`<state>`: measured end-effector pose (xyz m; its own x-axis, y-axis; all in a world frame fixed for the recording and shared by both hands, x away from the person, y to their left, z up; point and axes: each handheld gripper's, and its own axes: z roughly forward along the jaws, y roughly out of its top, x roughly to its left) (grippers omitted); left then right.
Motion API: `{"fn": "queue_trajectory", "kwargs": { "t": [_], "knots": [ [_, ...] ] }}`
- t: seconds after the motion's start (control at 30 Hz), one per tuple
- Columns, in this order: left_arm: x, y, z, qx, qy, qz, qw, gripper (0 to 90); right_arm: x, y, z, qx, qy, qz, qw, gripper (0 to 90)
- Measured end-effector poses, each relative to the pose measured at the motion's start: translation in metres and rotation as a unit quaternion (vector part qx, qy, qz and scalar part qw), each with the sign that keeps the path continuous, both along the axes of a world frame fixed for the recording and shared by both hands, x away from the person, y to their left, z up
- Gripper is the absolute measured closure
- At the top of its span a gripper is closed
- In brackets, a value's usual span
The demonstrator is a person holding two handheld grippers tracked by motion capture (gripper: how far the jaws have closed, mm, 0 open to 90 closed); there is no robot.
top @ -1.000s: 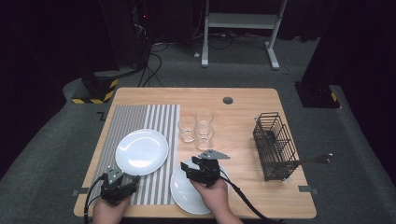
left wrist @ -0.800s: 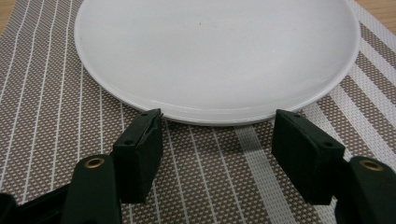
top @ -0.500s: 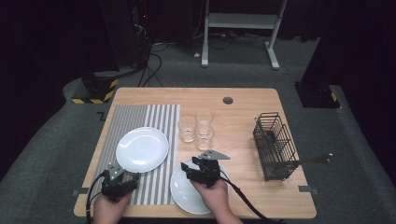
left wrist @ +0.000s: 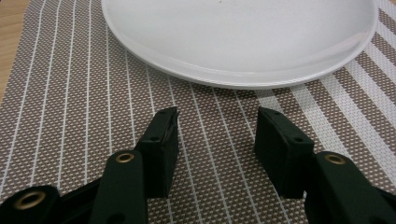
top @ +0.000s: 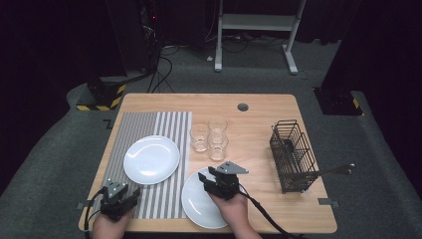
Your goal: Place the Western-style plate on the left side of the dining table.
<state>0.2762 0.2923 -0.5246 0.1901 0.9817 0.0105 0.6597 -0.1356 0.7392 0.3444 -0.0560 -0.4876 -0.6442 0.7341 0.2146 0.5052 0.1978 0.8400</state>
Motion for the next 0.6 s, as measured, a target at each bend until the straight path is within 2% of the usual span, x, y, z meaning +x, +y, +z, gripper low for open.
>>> {"fn": "queue_trajectory", "kwargs": {
  "t": [0.1, 0.2, 0.37, 0.43, 0.6],
  "knots": [
    [0.001, 0.0, 0.001, 0.001, 0.004, -0.002, 1.0, 49.9, -0.001, -0.002, 0.002, 0.002, -0.006, 0.0, 1.0, 52.4],
    [0.001, 0.004, 0.0, 0.001, 0.001, 0.005, 1.0, 50.7, -0.003, -0.004, 0.004, 0.005, -0.017, 0.001, 0.9998, 52.7],
    [0.0, 0.004, 0.0, 0.002, -0.004, 0.001, 1.0, 53.7, -0.005, -0.007, 0.008, 0.003, -0.033, -0.001, 0.9995, 52.6],
    [-0.001, 0.004, -0.001, 0.0, -0.005, 0.001, 1.0, 55.0, -0.006, -0.01, 0.011, 0.0, -0.055, -0.004, 0.9985, 52.6],
    [-0.001, 0.003, 0.0, -0.001, -0.005, 0.001, 1.0, 57.7, -0.005, -0.015, 0.015, -0.001, -0.072, -0.005, 0.9974, 52.7]
  ]
}}
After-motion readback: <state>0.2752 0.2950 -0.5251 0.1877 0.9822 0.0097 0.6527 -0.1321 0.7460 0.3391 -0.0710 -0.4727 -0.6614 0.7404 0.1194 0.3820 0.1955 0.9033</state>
